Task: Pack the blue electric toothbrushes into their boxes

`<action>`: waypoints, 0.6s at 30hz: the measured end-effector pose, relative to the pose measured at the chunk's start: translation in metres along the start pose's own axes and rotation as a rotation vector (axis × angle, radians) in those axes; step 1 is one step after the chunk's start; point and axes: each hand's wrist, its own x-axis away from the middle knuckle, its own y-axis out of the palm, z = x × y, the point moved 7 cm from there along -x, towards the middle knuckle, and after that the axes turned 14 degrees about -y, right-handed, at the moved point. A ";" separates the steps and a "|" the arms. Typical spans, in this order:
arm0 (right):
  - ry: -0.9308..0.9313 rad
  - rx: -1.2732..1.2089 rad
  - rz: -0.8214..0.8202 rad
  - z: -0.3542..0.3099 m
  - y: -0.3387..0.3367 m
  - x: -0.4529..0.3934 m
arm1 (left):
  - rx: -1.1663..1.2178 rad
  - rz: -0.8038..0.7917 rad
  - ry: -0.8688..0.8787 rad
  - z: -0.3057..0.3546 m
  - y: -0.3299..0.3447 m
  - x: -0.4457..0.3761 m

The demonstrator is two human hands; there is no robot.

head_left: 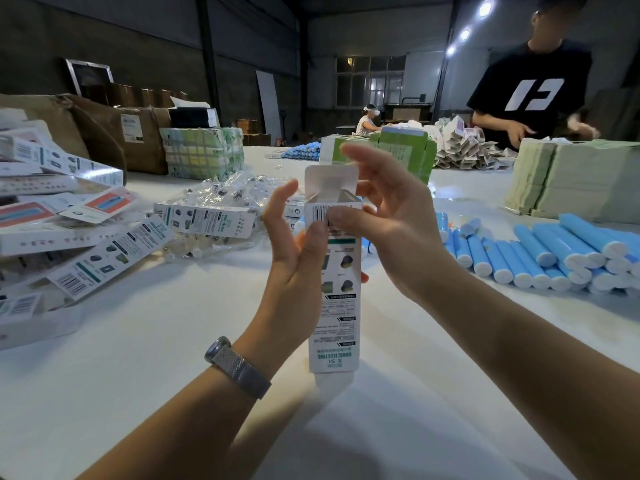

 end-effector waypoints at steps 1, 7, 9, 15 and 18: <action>0.011 0.009 -0.008 0.001 0.000 0.000 | 0.018 -0.002 -0.005 0.000 0.000 -0.001; -0.021 0.024 -0.071 -0.002 0.003 0.001 | -0.003 -0.023 0.026 0.001 0.001 -0.002; -0.015 0.012 -0.072 -0.003 0.002 -0.002 | -0.029 -0.012 0.030 0.001 0.000 -0.002; -0.003 0.115 -0.134 -0.002 0.004 -0.003 | -0.023 0.011 0.039 0.002 0.000 0.000; -0.065 0.189 -0.199 -0.006 0.006 -0.003 | -0.033 0.018 0.045 0.002 -0.001 0.000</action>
